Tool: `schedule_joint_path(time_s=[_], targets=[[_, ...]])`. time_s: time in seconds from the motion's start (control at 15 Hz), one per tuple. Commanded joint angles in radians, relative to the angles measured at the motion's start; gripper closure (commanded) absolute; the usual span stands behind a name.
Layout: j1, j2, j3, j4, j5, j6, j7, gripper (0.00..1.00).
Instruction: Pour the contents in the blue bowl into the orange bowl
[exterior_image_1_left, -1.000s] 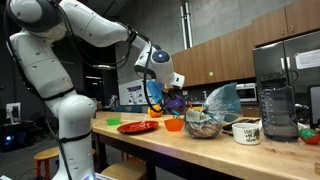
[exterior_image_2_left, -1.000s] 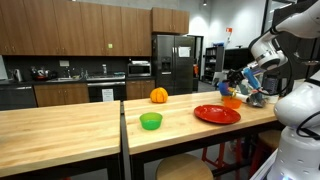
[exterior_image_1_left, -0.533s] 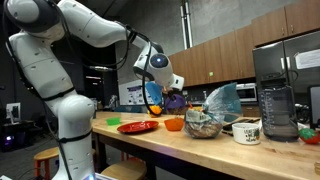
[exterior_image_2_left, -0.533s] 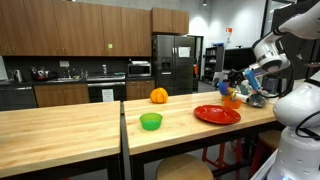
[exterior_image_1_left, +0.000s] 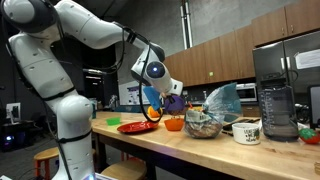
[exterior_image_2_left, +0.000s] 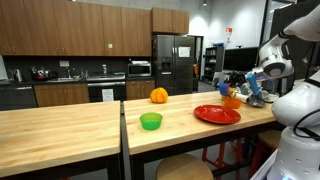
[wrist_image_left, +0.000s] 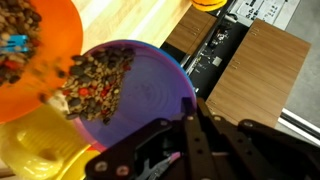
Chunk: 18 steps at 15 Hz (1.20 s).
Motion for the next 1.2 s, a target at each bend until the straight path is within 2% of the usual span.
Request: schedule_joint_path(time_s=[0.0, 1.13], targets=[[-0.055, -0.029, 0.014, -0.036, 0.077, -0.048, -0.080, 0.99], [-0.180, -0.021, 0.022, -0.116, 0.272, -0.231, -0.262, 0.99]])
